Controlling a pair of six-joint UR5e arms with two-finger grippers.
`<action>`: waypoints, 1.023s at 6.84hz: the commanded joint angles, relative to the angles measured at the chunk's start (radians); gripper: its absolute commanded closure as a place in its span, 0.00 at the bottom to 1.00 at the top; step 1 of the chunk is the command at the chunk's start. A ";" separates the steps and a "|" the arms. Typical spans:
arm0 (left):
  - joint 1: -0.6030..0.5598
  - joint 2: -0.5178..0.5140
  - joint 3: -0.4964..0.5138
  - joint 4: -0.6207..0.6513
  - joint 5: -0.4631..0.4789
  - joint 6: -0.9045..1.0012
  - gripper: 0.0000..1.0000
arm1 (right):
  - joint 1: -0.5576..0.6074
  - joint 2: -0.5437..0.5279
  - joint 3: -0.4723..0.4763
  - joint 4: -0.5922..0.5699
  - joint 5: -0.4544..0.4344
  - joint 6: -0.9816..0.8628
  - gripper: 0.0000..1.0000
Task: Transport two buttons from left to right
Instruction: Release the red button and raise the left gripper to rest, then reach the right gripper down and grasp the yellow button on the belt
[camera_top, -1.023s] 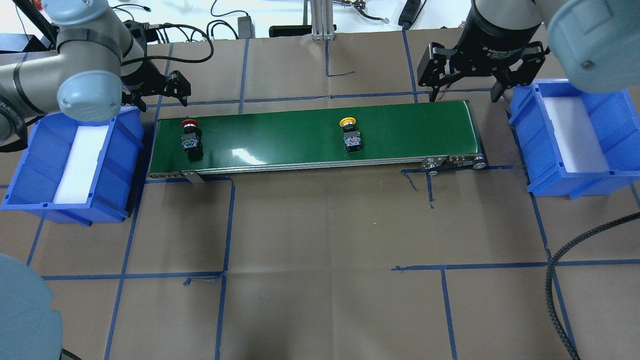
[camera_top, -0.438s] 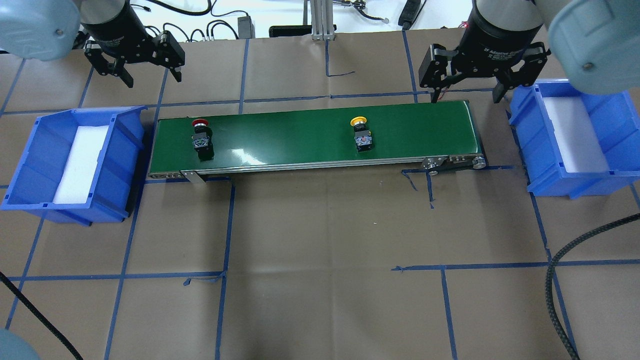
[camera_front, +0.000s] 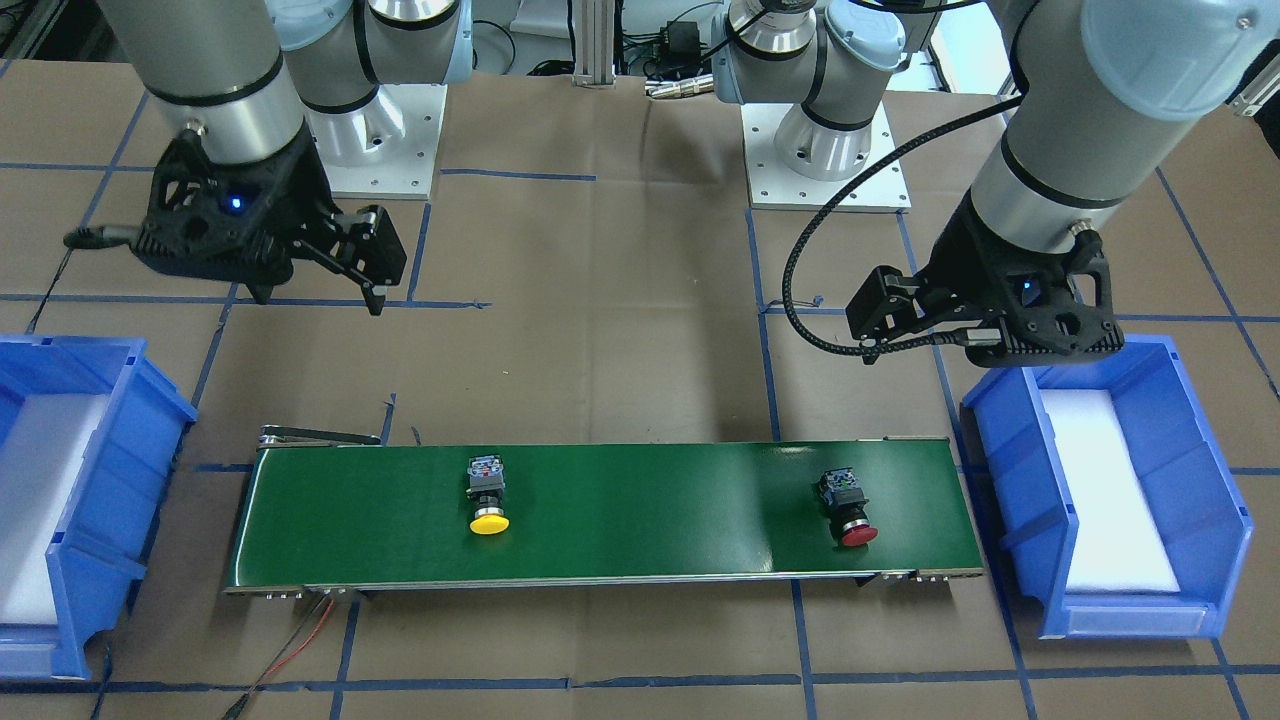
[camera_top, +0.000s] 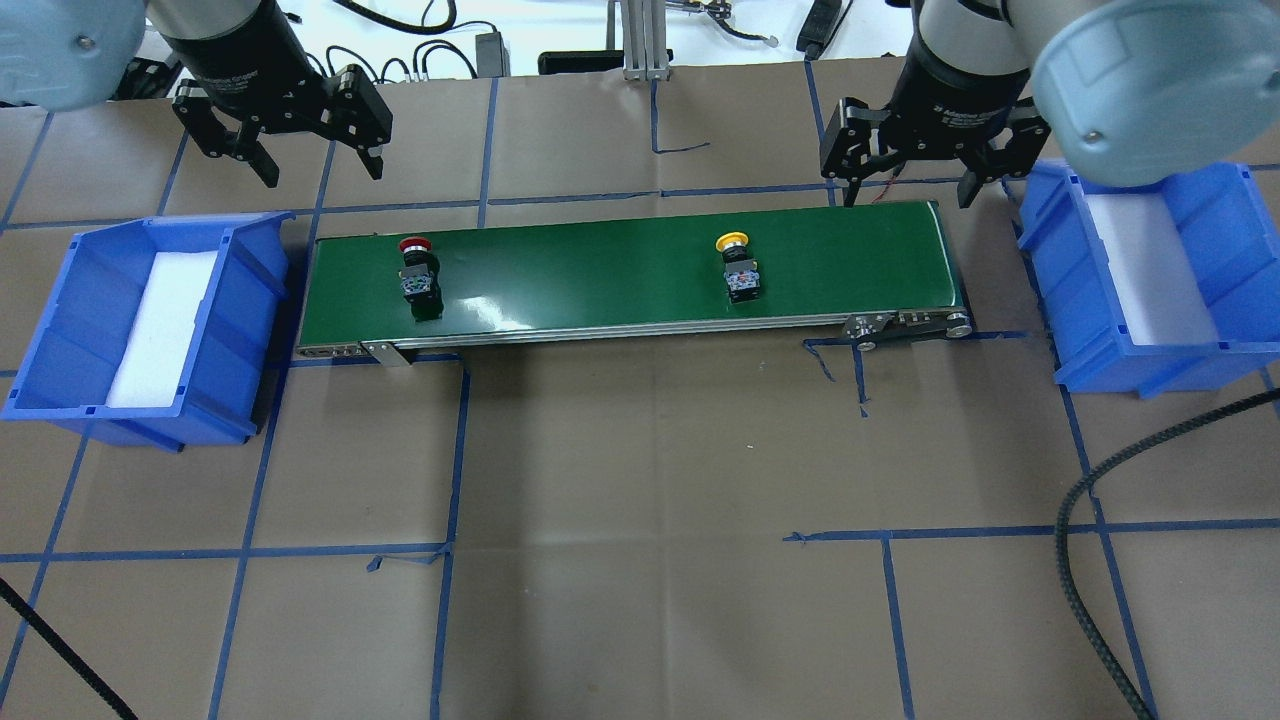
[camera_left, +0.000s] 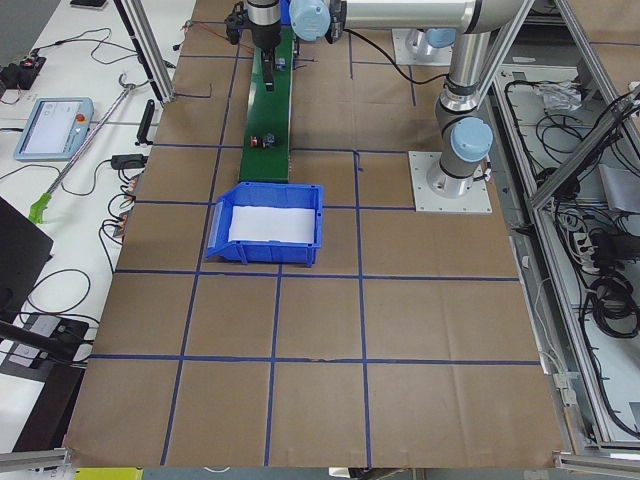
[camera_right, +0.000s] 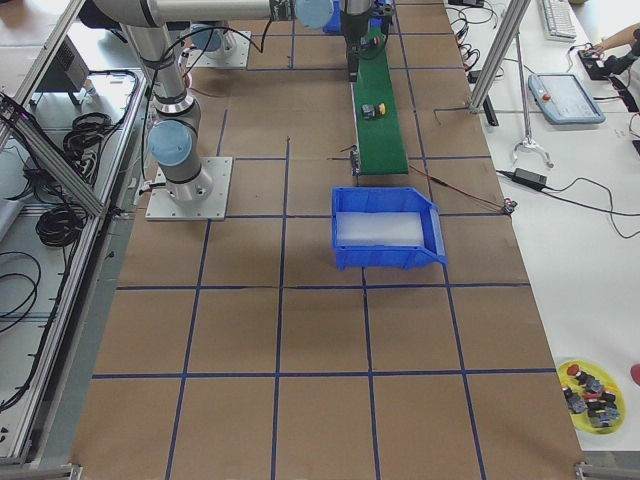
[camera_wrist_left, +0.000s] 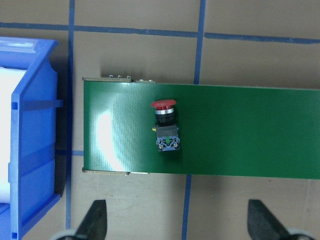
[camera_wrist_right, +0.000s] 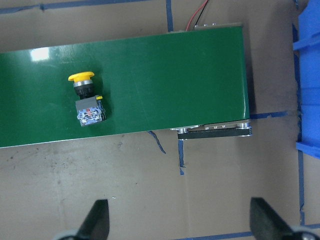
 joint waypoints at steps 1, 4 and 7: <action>-0.001 0.022 -0.011 -0.019 0.001 0.010 0.00 | 0.000 0.101 0.005 -0.139 -0.002 0.000 0.00; 0.008 0.019 -0.026 -0.012 -0.013 0.018 0.00 | 0.004 0.227 -0.004 -0.361 0.011 0.002 0.00; 0.006 0.020 -0.043 -0.005 -0.013 0.024 0.00 | 0.004 0.233 0.132 -0.506 0.003 0.003 0.00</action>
